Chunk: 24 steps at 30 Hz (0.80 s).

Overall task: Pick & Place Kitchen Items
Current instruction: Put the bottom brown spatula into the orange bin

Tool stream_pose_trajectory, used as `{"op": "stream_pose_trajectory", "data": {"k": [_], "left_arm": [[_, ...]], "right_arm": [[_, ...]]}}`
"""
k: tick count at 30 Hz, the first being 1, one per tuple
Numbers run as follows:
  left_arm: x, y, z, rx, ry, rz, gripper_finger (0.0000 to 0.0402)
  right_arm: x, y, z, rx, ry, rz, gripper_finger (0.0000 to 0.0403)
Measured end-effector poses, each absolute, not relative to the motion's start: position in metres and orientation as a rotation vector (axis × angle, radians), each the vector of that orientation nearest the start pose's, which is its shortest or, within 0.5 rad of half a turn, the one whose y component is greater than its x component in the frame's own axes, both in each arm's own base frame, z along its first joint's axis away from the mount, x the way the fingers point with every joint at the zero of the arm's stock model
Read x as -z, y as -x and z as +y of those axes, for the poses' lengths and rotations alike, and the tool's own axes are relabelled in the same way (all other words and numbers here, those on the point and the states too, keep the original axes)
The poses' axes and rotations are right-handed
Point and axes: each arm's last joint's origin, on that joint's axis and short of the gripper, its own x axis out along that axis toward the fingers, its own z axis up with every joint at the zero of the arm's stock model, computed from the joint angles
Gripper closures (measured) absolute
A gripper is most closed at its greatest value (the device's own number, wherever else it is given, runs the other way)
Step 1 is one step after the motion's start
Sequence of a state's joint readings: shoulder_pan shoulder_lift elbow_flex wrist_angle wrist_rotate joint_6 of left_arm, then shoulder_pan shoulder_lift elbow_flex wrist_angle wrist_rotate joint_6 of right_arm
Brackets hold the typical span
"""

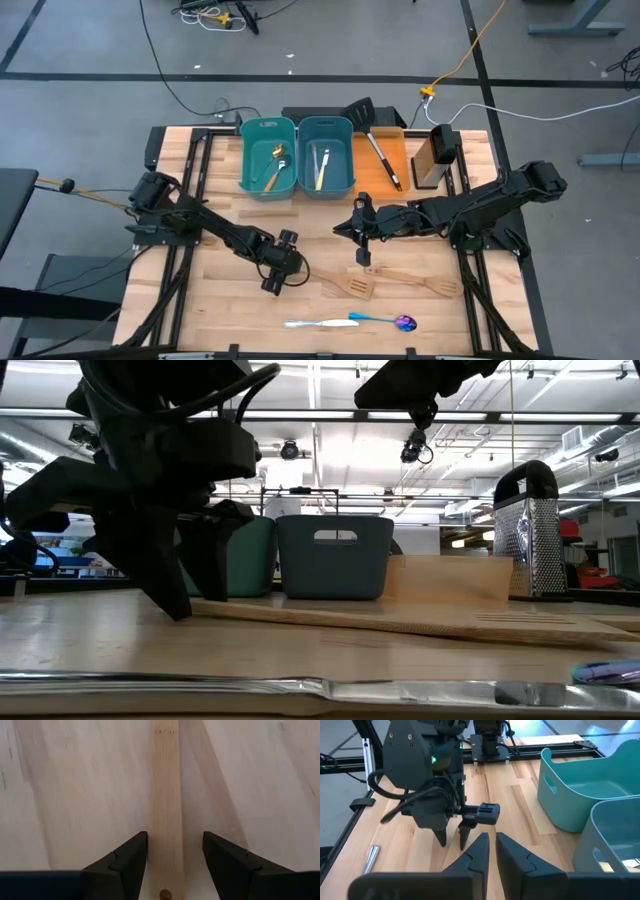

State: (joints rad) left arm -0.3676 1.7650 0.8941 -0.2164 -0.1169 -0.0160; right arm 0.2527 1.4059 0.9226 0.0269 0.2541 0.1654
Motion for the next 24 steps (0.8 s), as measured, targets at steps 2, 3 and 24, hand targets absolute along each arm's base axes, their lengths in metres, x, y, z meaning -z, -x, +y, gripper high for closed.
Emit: {"op": "stream_pose_trajectory", "data": {"k": [2,3,24], "left_arm": [[-0.1236,-0.3005,-0.1120,0.214,-0.248,1.072,0.0200],[-0.1228,-0.3010,-0.1122,0.209,-0.245,1.070,0.0200],[-0.1175,-0.3010,-0.1099,0.157,-0.199,1.094,0.0300]], "right_arm": [[-0.2611,-0.2996,0.0697,0.038,-0.049,0.439,0.0357],[-0.2611,-0.2996,0.0698,0.038,-0.049,0.439,0.0357],[-0.2612,-0.2997,0.0699,0.038,-0.051,0.437,0.0357]]}}
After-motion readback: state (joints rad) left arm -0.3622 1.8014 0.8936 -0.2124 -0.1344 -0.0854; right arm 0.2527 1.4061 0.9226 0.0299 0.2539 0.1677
